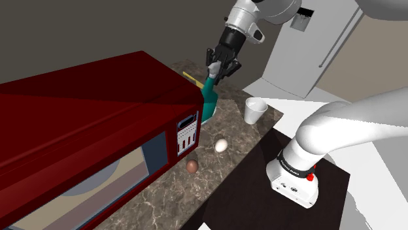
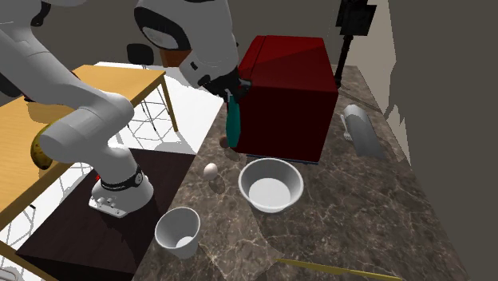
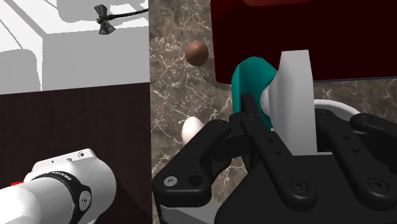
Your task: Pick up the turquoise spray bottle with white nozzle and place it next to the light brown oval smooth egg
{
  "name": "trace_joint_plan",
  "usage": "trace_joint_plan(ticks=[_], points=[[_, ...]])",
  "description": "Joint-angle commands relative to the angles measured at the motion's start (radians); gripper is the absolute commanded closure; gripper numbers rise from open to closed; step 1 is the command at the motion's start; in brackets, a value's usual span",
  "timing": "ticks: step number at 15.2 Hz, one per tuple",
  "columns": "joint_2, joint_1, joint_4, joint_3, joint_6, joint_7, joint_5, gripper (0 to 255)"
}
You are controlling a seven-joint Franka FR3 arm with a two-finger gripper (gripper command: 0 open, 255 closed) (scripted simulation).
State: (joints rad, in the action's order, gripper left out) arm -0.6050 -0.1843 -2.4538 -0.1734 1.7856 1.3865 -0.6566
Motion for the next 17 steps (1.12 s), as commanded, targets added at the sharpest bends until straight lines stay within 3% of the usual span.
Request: trace_joint_plan(ticks=[1,17], points=[[0.001,0.001,-0.025,-0.004,0.023,-0.014,-0.006,255],[0.072,0.017,-0.179,-0.038,0.222,-0.127,-0.072,255]])
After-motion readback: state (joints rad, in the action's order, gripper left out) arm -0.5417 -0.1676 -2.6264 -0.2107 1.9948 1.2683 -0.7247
